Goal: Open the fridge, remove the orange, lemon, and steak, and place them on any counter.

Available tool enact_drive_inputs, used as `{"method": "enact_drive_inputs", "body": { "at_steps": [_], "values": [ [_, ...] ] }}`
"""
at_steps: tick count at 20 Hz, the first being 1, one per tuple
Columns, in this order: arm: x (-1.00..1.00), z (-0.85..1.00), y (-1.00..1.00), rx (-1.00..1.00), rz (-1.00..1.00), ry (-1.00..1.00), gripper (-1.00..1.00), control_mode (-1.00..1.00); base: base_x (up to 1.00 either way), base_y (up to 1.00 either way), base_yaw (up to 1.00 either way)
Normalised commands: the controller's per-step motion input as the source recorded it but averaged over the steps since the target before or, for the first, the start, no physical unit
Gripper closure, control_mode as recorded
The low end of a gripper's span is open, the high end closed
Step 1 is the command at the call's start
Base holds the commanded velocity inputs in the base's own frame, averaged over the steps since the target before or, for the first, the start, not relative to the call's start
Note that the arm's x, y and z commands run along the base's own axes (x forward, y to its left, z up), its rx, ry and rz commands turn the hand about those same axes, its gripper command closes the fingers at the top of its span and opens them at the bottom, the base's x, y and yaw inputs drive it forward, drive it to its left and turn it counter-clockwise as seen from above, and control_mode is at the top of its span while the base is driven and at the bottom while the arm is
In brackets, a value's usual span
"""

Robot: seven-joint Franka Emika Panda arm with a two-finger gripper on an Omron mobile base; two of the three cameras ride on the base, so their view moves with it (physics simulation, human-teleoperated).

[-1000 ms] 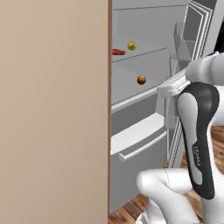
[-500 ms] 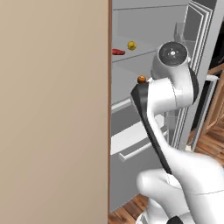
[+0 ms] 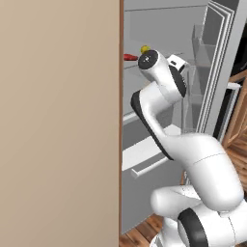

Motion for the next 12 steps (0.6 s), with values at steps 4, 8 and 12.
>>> {"method": "enact_drive_inputs", "body": {
  "at_steps": [4, 8, 12],
  "values": [
    [0.67, -0.45, -0.48, -0.08, 0.0, 0.0, -1.0, -1.0, 0.0, 0.0, 0.0],
    [0.42, -0.62, -0.64, -0.08, 0.0, 0.0, -1.0, -1.0, 0.0, 0.0, 0.0],
    [0.32, -0.61, -0.65, -0.06, 0.0, 0.0, -1.0, -1.0, 0.0, 0.0, 0.0]
  ]
}}
